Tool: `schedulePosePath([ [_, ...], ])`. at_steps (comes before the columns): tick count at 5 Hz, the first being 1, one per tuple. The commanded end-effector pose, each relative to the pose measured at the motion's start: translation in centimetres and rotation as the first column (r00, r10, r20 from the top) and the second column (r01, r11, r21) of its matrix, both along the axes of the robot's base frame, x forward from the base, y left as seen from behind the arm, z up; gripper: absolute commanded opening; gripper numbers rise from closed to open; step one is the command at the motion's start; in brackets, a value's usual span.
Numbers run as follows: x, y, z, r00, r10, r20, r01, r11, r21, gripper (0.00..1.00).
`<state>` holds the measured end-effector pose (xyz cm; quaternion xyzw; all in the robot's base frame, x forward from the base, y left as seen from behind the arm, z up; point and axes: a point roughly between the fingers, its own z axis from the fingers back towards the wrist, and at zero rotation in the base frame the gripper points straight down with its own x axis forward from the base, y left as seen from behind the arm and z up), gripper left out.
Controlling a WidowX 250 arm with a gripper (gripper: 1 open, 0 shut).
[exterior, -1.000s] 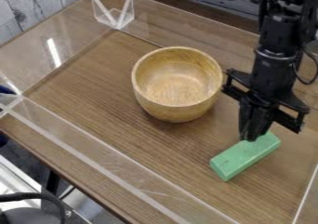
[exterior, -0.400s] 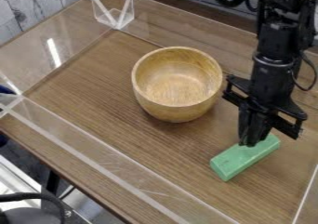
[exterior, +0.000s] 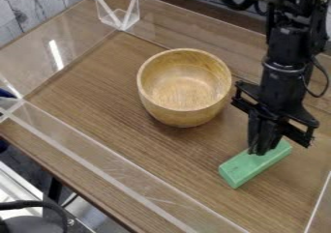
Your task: Put the green block in the brown bowl
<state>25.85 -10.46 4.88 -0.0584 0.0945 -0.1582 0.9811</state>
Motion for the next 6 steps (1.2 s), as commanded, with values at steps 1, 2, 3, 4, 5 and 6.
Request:
schedulePosePath([
  [1, 1.1, 0.1, 2.3, 0.998, 0.009, 0.069, -0.008, 1.0, -0.017, 0.0],
  [2, 1.2, 0.2, 2.9, 0.997, 0.011, 0.075, -0.01, 1.0, -0.017, 0.0],
  [3, 1.2, 0.3, 3.5, 0.997, 0.014, 0.081, -0.013, 1.0, -0.017, 0.0],
  [4, 1.4, 0.4, 4.3, 0.996, 0.018, 0.092, -0.017, 1.0, -0.016, 0.0],
  [5, 1.5, 0.4, 4.3, 0.996, 0.019, 0.092, -0.018, 1.0, -0.017, 0.0],
  [6, 1.6, 0.4, 4.3, 0.996, 0.02, 0.092, -0.018, 1.0, -0.018, 0.0],
])
